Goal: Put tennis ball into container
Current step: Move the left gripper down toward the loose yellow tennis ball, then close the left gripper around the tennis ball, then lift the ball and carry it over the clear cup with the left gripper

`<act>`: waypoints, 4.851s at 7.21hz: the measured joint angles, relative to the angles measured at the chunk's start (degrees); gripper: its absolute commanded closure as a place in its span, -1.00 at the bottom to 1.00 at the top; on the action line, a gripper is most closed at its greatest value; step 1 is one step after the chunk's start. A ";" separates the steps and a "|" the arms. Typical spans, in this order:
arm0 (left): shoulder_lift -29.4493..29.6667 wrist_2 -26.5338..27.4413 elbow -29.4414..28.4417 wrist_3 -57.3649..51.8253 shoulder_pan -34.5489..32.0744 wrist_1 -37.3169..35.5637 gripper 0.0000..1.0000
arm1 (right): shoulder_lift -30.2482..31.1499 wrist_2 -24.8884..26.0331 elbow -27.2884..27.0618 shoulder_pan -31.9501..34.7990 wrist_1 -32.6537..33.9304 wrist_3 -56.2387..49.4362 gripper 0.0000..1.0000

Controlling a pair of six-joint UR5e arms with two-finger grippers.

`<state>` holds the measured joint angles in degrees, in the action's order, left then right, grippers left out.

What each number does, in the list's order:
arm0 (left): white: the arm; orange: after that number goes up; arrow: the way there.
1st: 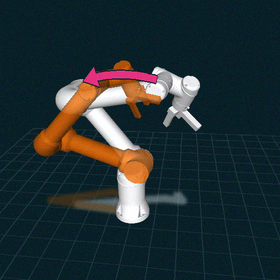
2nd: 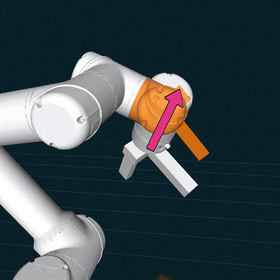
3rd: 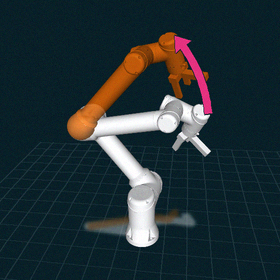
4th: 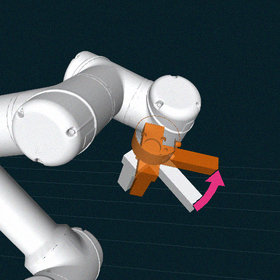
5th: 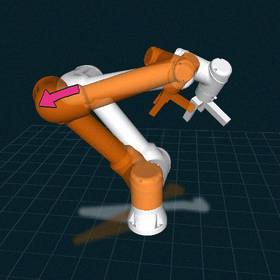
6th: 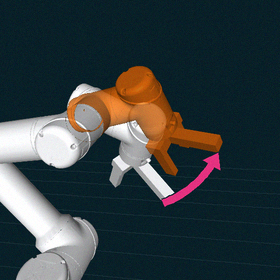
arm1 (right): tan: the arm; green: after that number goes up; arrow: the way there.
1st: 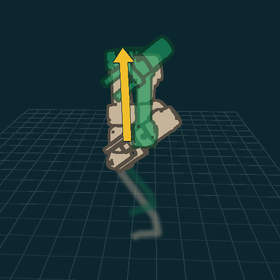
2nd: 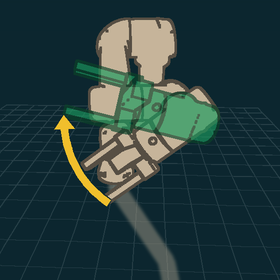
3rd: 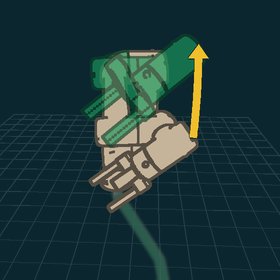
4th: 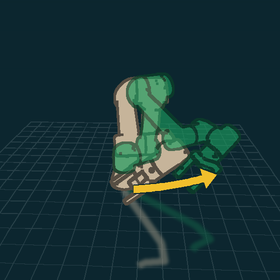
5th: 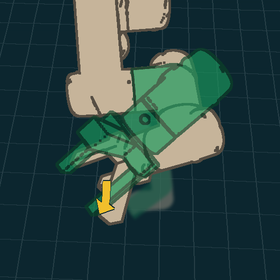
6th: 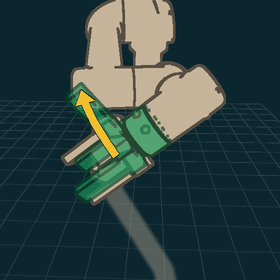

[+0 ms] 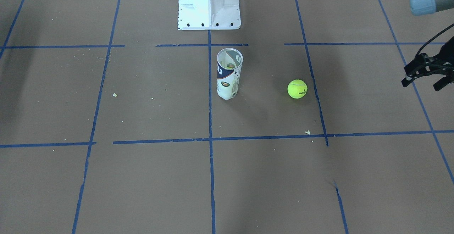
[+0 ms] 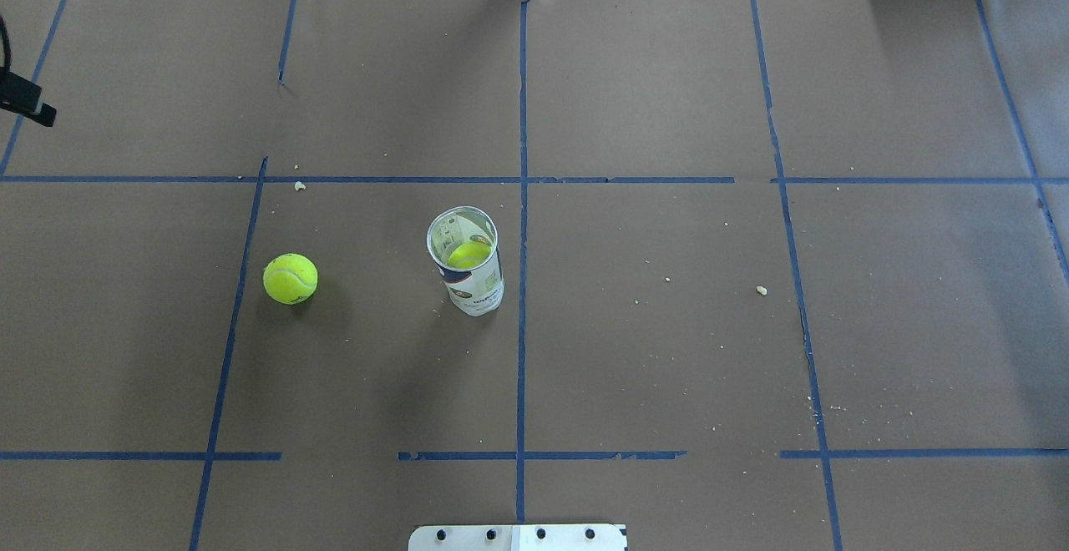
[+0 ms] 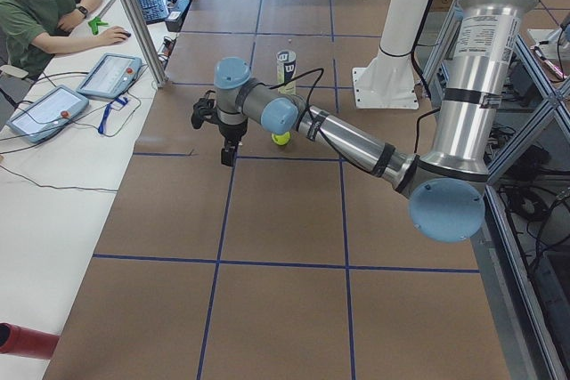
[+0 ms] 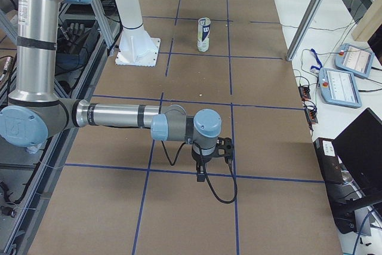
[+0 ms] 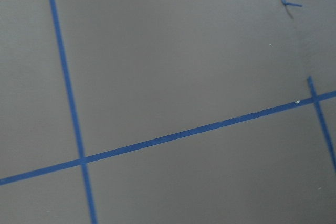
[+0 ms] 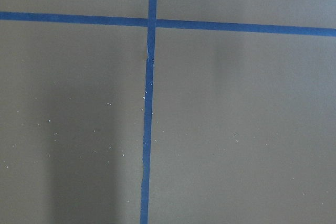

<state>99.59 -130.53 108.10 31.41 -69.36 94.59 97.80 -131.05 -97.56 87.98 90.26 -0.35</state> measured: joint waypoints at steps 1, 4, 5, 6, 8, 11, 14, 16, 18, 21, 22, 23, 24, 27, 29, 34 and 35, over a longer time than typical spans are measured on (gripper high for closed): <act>0.95 2.28 1.50 9.09 4.90 1.81 -1.00 | -0.03 0.00 0.00 0.00 0.00 0.00 -1.00; 1.78 13.67 3.10 29.79 20.07 7.23 -1.00 | 0.01 0.00 0.00 0.00 0.00 0.00 -1.00; 1.91 15.74 2.82 33.39 23.41 7.90 -1.00 | 0.02 0.00 0.00 0.00 0.00 0.00 -1.00; 2.02 17.68 2.30 36.34 26.02 9.16 -1.00 | 0.02 0.00 0.00 0.00 0.00 0.00 -1.00; 2.77 20.43 -0.27 39.82 29.36 11.37 -1.00 | 0.02 0.00 0.00 0.00 0.00 0.00 -1.00; 4.13 23.36 -3.27 41.06 32.46 11.82 -1.00 | 0.01 0.00 0.00 0.00 0.00 0.00 -1.00; 5.29 24.14 -5.89 41.33 34.97 11.84 -0.87 | 0.01 0.00 0.00 0.00 0.00 0.00 -1.00; 5.70 24.40 -6.76 41.42 35.46 11.88 0.77 | 0.01 0.00 0.00 0.00 0.00 0.00 -1.00; 5.76 24.42 -5.96 41.91 35.41 11.81 0.96 | 0.00 0.00 0.00 0.00 0.00 0.00 -1.00; 5.32 24.18 3.20 41.96 34.30 6.52 0.94 | 0.02 0.00 0.00 0.00 0.00 0.00 -1.00; 5.94 24.11 8.35 41.87 33.30 0.95 0.92 | 0.02 0.00 0.00 0.00 0.00 0.00 -1.00; 7.39 23.78 13.06 41.88 32.19 -4.91 0.90 | 0.02 0.00 0.00 0.00 0.00 0.00 -1.00; 10.73 23.11 16.47 42.02 31.31 -11.85 0.84 | 0.02 0.00 0.00 0.00 0.00 0.00 -1.00; 25.59 20.78 16.21 46.19 30.88 -26.95 0.81 | 0.02 0.00 0.00 0.00 0.00 0.00 -1.00; 33.68 19.84 9.33 49.53 31.10 -28.03 0.79 | 0.02 0.00 0.00 0.00 0.00 0.00 -1.00; 41.64 19.14 -1.91 52.31 33.74 -26.46 0.65 | -0.01 0.00 0.00 0.00 0.00 0.00 -1.00; 41.61 19.18 -2.06 52.33 34.33 -26.32 0.58 | 0.00 0.00 0.00 0.00 0.00 0.00 -1.00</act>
<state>141.20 -111.35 106.04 83.75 -35.03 68.28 97.80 -131.05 -97.56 87.98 90.26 -0.35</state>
